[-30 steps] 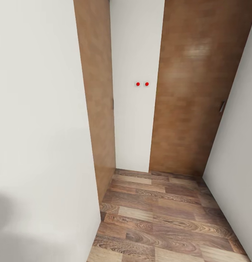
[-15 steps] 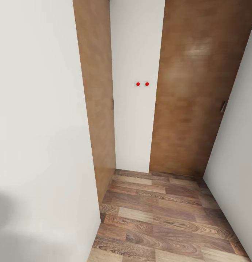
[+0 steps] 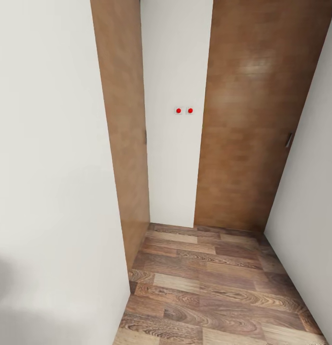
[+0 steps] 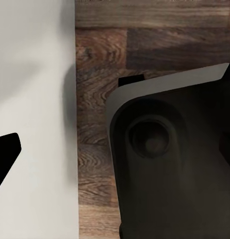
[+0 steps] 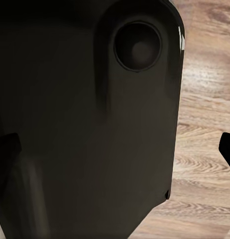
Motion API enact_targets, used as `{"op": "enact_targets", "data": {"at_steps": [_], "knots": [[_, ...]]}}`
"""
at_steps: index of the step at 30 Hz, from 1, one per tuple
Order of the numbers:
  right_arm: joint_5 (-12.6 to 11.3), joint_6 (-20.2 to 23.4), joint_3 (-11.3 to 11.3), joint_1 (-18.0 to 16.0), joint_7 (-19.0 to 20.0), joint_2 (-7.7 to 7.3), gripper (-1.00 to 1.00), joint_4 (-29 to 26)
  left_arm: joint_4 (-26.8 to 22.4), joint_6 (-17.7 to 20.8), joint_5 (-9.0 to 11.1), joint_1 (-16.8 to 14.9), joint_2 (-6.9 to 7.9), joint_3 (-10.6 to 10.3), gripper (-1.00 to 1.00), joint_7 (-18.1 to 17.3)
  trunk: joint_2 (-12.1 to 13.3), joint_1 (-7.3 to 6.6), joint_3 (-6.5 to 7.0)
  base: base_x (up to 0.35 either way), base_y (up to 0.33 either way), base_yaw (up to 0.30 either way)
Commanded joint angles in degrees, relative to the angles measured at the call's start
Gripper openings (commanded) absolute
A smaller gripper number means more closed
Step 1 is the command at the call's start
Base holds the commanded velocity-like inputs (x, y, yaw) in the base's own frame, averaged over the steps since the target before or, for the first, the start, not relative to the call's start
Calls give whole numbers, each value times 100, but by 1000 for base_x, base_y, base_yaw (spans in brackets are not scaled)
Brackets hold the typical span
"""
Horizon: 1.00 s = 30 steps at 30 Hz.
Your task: In the bedroom, move the book from the bed onto either nightstand, and place the two sandals side by side next to the bed.
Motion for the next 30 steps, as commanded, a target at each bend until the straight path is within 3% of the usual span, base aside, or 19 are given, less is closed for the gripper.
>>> {"op": "enact_targets", "data": {"at_steps": [1,21,30], "knots": [[-2,-4,-6,-2,3,0,100,2,3,-17,-7,-2,0,-45,100,32,-2,0,-4,2,0,-74],[-2,-4,-6,-2,3,1,100,-3,3,-17,-6,-1,-2,-51,100,32,-2,0,-4,1,0,-24],[-2,-4,-6,-2,3,1,100,-1,3,-18,-6,-3,1,-51,100,33,-2,0,-4,0,0,-161]]}}
